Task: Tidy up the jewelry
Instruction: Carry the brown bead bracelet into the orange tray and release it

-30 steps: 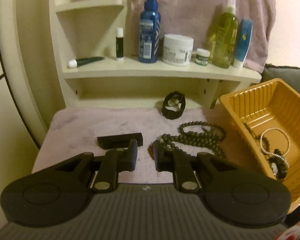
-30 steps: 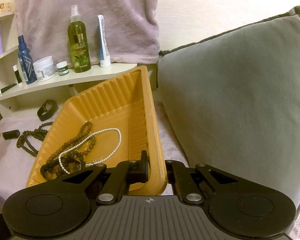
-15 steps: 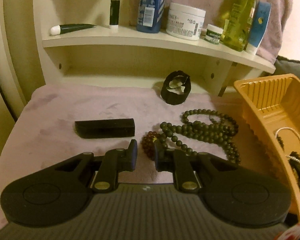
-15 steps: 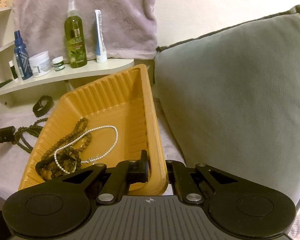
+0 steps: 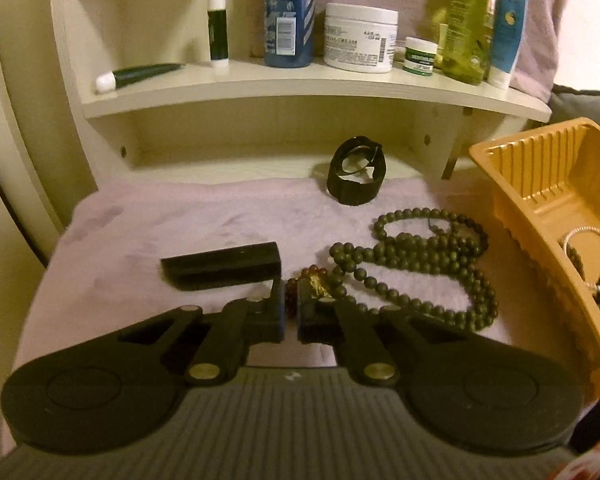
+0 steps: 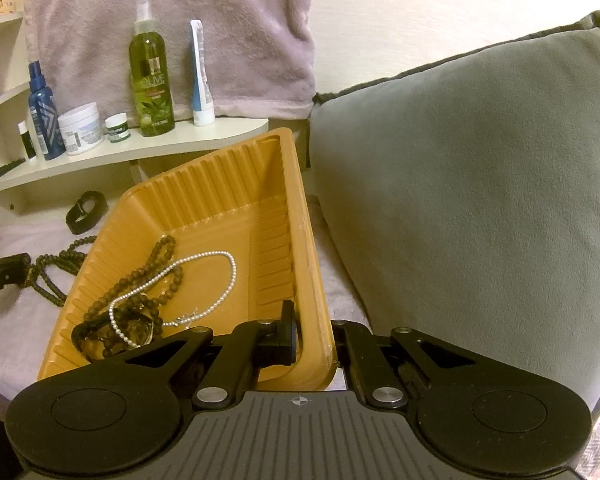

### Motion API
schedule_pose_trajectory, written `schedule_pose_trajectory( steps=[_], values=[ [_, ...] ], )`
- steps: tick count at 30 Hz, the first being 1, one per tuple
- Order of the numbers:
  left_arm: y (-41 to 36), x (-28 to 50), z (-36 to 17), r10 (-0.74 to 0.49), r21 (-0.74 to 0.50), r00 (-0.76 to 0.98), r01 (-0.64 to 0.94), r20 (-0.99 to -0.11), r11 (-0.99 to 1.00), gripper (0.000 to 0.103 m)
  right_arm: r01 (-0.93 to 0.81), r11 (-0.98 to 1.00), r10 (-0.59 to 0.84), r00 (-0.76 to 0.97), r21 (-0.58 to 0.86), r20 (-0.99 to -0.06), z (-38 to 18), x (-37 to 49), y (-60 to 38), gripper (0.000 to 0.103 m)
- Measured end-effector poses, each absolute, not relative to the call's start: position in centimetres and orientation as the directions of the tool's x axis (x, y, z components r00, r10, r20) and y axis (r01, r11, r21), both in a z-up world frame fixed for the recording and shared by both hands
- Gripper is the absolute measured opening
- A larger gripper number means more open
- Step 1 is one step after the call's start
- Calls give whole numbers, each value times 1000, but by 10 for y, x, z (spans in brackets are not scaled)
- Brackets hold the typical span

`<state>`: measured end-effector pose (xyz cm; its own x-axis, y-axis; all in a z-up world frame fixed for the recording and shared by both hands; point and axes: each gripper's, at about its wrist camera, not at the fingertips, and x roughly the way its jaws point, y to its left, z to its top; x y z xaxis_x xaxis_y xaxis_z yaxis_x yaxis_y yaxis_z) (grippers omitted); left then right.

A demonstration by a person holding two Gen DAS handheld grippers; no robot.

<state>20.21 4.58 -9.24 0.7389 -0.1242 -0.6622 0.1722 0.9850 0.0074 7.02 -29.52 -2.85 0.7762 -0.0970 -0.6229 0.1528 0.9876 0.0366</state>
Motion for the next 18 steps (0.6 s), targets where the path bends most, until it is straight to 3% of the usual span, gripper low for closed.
schedule_pose_trajectory(
  steps=[18],
  values=[
    [50, 173, -25, -191, -5, 795, 230, -576, 973, 4, 138, 989, -81, 793, 48, -603, -23, 60, -291, 4]
  ],
)
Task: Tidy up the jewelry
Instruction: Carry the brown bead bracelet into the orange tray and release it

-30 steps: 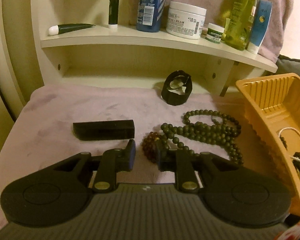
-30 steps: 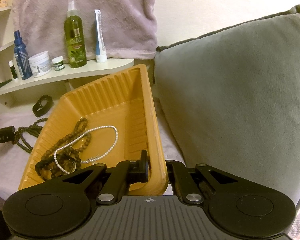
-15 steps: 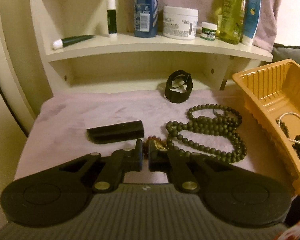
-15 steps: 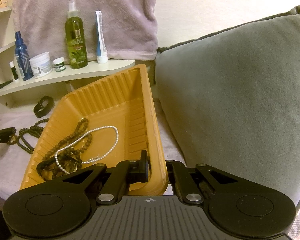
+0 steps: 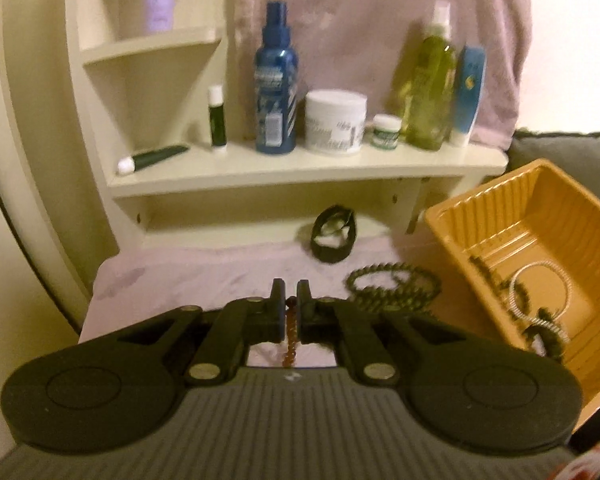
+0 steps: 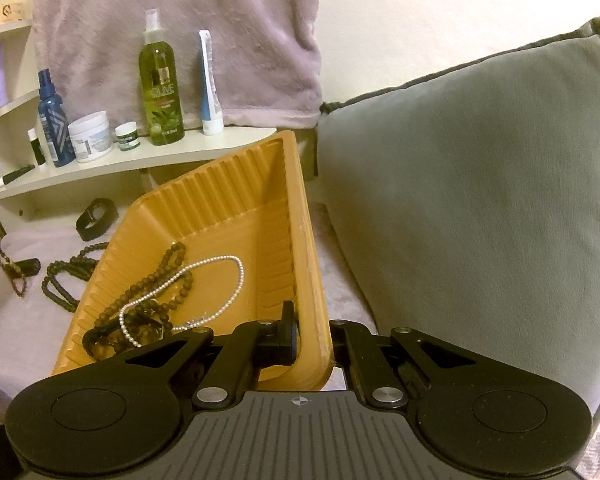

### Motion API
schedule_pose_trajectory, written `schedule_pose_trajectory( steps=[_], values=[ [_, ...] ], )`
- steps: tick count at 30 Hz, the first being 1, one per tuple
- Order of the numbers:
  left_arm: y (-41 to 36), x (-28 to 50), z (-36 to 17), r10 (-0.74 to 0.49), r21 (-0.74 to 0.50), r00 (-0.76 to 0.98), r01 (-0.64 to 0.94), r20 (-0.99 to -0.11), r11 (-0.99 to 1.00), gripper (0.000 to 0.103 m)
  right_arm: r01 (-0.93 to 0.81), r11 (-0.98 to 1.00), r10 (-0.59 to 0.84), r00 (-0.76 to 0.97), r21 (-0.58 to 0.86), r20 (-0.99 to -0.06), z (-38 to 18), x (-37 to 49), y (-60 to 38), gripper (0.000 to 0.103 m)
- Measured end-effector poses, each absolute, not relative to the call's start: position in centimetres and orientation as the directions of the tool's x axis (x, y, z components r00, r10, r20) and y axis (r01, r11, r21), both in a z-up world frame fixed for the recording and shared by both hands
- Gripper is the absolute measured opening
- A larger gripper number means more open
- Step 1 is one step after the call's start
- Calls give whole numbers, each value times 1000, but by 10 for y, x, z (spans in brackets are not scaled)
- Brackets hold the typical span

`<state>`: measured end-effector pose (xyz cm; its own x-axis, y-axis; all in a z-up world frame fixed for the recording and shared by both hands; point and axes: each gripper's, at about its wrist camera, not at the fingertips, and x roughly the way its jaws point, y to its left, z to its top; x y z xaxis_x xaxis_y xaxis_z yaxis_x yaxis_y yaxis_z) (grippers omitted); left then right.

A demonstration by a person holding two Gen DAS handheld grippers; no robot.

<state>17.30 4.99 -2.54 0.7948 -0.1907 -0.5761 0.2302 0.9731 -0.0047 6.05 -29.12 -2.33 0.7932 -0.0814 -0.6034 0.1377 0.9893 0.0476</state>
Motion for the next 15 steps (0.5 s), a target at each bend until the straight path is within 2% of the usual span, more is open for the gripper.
schedule_pose_trajectory(
  steps=[15],
  values=[
    [7, 169, 21, -344, -71, 796, 358, -499, 931, 4, 139, 989, -79, 799, 54, -596, -20, 60, -288, 5]
  ],
)
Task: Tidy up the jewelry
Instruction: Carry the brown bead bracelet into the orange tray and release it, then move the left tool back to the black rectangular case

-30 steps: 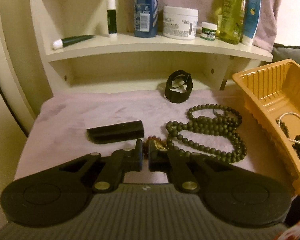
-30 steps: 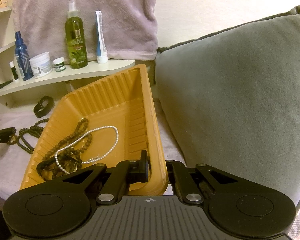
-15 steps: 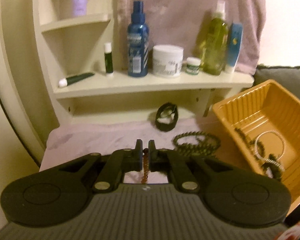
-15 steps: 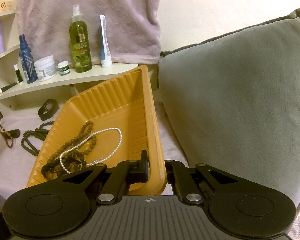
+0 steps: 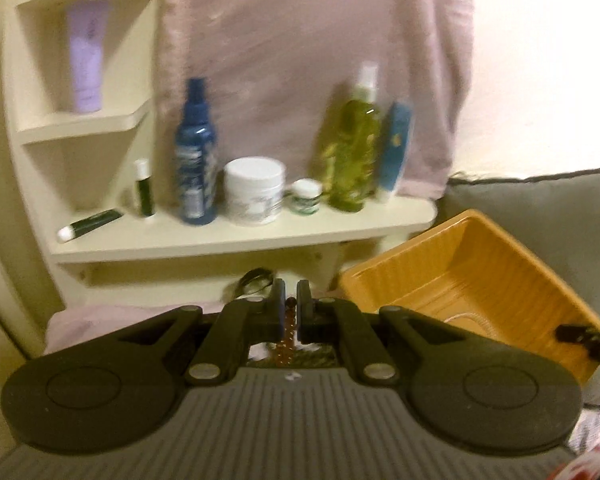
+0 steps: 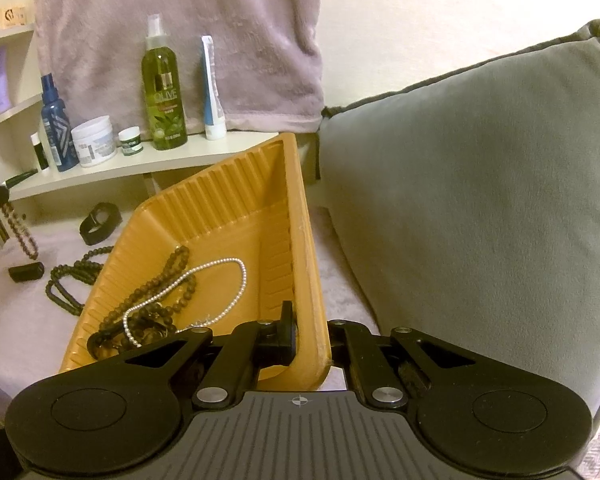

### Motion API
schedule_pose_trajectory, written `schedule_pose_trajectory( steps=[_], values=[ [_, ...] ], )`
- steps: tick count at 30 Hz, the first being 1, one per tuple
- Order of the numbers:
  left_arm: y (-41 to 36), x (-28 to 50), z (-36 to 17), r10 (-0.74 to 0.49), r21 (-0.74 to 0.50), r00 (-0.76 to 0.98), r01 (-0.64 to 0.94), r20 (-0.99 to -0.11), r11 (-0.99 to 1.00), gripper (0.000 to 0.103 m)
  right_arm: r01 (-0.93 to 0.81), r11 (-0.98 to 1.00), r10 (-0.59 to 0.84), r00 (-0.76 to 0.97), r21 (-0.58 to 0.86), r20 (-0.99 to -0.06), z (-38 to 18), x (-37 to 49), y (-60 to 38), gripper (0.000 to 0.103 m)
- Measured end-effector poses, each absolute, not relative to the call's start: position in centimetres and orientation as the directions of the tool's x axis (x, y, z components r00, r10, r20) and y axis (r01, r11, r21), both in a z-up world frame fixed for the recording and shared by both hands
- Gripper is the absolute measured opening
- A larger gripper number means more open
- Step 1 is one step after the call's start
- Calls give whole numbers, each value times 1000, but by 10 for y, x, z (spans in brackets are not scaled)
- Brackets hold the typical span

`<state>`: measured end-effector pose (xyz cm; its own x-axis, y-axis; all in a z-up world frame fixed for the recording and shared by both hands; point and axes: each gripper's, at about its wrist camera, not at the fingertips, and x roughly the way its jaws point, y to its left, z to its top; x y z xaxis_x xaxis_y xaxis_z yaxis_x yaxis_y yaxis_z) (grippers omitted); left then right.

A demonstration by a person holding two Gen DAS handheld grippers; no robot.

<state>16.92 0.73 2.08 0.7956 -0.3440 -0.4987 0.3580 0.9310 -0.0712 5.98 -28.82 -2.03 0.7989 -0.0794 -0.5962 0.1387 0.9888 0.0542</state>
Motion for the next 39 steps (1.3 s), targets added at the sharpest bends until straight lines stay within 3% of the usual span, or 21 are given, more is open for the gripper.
schedule_pose_trajectory(
  steps=[7, 17, 32, 39],
  values=[
    [-37, 164, 29, -460, -115, 747, 466, -481, 877, 4, 141, 988, -77, 801, 61, -594, -20, 60, -288, 5],
    [-106, 141, 12, -603, -152, 603, 631, -522, 761, 4, 143, 987, -73, 801, 72, -594, -20, 60, -290, 5],
    [-125, 132, -22, -614, -189, 511, 656, -601, 731, 4, 144, 987, -71, 801, 76, -594, -21, 60, -291, 5],
    [-121, 132, -17, -617, -200, 516, 648, -593, 735, 8, 144, 987, -71, 801, 76, -594, -20, 60, -291, 5]
  ],
)
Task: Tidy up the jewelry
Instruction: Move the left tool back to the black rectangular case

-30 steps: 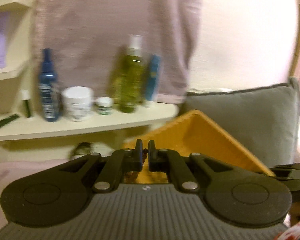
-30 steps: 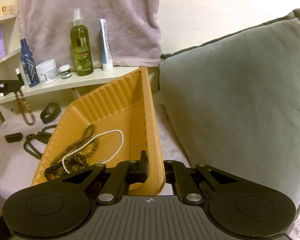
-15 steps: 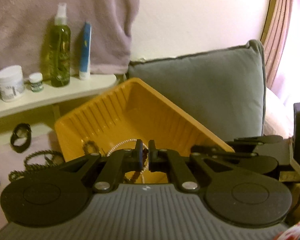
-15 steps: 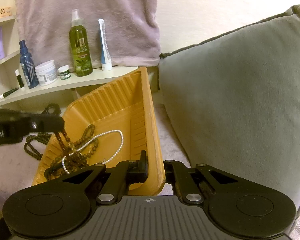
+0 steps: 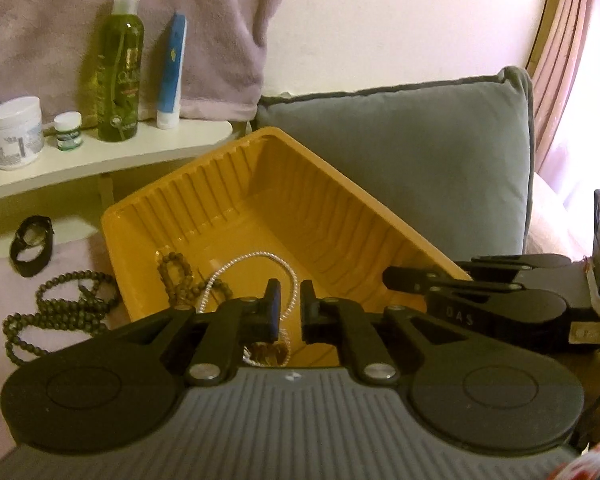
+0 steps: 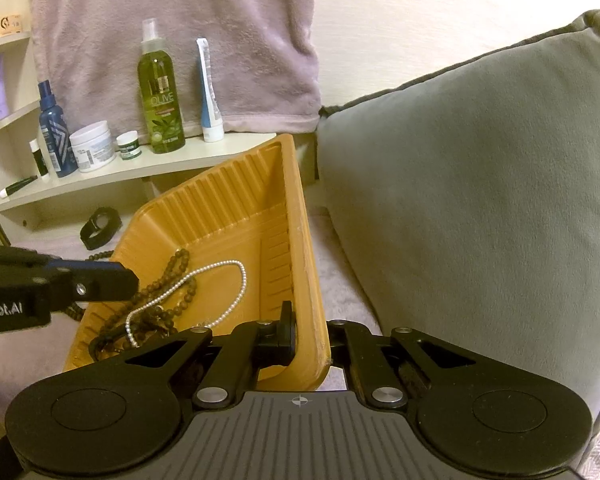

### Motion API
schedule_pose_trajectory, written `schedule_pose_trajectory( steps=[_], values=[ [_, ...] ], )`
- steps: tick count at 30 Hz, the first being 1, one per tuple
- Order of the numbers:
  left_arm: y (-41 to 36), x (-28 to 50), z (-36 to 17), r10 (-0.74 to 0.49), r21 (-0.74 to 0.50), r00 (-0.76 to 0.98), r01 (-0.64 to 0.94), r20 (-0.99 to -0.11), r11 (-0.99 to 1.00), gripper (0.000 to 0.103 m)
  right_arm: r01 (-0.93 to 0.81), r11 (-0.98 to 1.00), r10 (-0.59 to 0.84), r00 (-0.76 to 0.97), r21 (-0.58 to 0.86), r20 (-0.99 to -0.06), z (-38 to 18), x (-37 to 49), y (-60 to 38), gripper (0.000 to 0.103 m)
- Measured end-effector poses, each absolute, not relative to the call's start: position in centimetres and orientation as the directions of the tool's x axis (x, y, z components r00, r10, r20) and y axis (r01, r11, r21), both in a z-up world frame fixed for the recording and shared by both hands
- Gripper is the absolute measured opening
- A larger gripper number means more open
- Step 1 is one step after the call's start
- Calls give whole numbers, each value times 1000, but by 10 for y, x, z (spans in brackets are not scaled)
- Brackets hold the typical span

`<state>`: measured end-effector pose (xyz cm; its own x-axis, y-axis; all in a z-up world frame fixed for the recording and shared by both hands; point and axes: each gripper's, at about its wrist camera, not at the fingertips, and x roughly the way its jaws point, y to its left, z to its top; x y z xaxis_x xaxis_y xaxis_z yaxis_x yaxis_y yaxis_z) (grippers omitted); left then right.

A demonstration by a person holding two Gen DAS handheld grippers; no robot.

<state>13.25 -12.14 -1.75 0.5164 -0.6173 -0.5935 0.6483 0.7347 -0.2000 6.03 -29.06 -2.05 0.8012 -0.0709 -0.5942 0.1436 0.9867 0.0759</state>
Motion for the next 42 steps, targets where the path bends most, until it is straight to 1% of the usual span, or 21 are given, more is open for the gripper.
schedule_pose_trajectory(
  steps=[5, 10, 12, 14, 17, 20, 24, 27, 30, 33, 34, 36, 40, 41, 42],
  values=[
    [-97, 138, -9, -578, -190, 582, 592, -572, 784, 8, 144, 987, -72, 801, 76, -594, -21, 60, -291, 5],
    [-59, 144, -4, -496, -170, 668, 492, -555, 854, 10, 144, 987, -72, 801, 74, -595, -21, 61, -291, 5],
    [-42, 145, -4, -437, -136, 714, 440, -547, 888, 14, 143, 987, -72, 801, 73, -595, -20, 61, -291, 5],
    [-27, 146, -5, -370, -98, 752, 381, -545, 919, 15, 144, 987, -73, 801, 72, -594, -20, 61, -290, 5],
    [-3, 150, -9, -305, -85, 773, 312, -557, 946, 15, 144, 987, -73, 801, 72, -595, -20, 60, -290, 5],
    [15, 150, -13, -232, -37, 792, 257, -564, 966, 15, 143, 987, -73, 801, 72, -595, -20, 61, -290, 5],
    [36, 152, -23, -169, -14, 800, 198, -576, 980, 16, 142, 988, -74, 800, 68, -596, -21, 60, -290, 5],
    [49, 152, -30, -130, 6, 803, 164, -581, 986, 16, 141, 988, -76, 799, 64, -597, -22, 60, -290, 5],
    [57, 154, -37, -114, -2, 799, 140, -591, 990, 16, 141, 988, -78, 798, 59, -598, -22, 61, -289, 5],
    [59, 158, -45, -94, 15, 798, 128, -595, 992, 17, 140, 989, -81, 796, 53, -600, -22, 61, -289, 5],
    [60, 160, -47, -87, 21, 796, 125, -598, 992, 19, 140, 989, -81, 796, 51, -600, -22, 61, -288, 5],
    [62, 164, -52, -69, 26, 796, 105, -601, 994, 33, 140, 989, -84, 794, 47, -602, -22, 62, -288, 5],
    [67, 173, -60, -56, 3, 792, 72, -608, 997, 49, 142, 989, -89, 791, 41, -605, -23, 63, -288, 4],
    [68, 176, -63, -52, -3, 791, 64, -609, 998, 60, 142, 989, -89, 791, 39, -606, -23, 63, -288, 4],
    [68, 179, -65, -46, -4, 792, 55, -608, 999, 69, 142, 989, -90, 790, 38, -607, -23, 63, -288, 4]
  ],
)
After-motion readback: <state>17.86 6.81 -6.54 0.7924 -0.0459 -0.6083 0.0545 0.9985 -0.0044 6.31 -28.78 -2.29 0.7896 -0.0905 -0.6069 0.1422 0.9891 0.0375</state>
